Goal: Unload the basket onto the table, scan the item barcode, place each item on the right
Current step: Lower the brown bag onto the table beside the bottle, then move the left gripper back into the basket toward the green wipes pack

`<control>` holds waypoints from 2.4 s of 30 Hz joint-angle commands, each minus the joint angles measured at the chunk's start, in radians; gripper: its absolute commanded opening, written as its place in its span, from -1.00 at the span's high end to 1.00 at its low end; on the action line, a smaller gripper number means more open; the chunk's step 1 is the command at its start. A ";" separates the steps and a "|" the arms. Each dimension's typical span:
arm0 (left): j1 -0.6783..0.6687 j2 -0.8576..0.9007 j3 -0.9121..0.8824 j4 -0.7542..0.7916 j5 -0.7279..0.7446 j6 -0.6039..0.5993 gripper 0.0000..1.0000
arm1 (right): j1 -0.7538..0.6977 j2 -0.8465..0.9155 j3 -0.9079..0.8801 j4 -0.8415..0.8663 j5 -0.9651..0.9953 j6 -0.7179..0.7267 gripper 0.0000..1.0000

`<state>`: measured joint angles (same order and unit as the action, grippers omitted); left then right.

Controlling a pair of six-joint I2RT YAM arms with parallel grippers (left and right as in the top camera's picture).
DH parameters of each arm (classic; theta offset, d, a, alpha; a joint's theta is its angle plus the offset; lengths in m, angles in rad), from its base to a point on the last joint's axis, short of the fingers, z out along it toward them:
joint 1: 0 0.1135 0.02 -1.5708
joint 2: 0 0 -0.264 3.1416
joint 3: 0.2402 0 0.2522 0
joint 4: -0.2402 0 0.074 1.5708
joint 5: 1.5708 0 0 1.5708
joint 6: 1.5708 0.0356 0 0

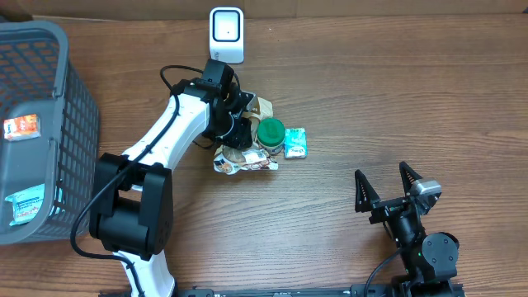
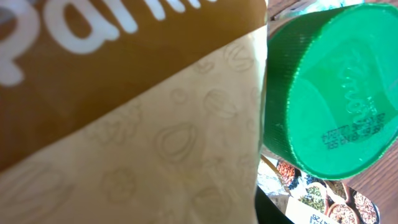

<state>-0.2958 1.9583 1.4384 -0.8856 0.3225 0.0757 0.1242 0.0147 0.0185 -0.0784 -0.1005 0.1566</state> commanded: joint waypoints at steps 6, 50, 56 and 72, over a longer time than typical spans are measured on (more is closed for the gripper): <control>-0.005 0.016 -0.026 0.049 -0.086 -0.019 0.67 | -0.008 -0.011 -0.010 0.005 0.002 -0.001 -1.00; 0.178 -0.029 0.931 -0.634 -0.071 -0.098 -0.99 | -0.008 -0.011 -0.010 0.005 0.002 -0.001 -1.00; 0.191 -0.030 1.005 -0.624 -0.089 -0.071 -0.90 | -0.008 -0.011 -0.010 0.004 0.002 -0.001 -1.00; 0.673 -0.081 1.234 -0.804 -0.542 -0.546 -0.72 | -0.008 -0.011 -0.010 0.005 0.002 -0.001 -1.00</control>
<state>0.2981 1.8919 2.6694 -1.6775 -0.0673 -0.3351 0.1242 0.0147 0.0185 -0.0788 -0.1001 0.1566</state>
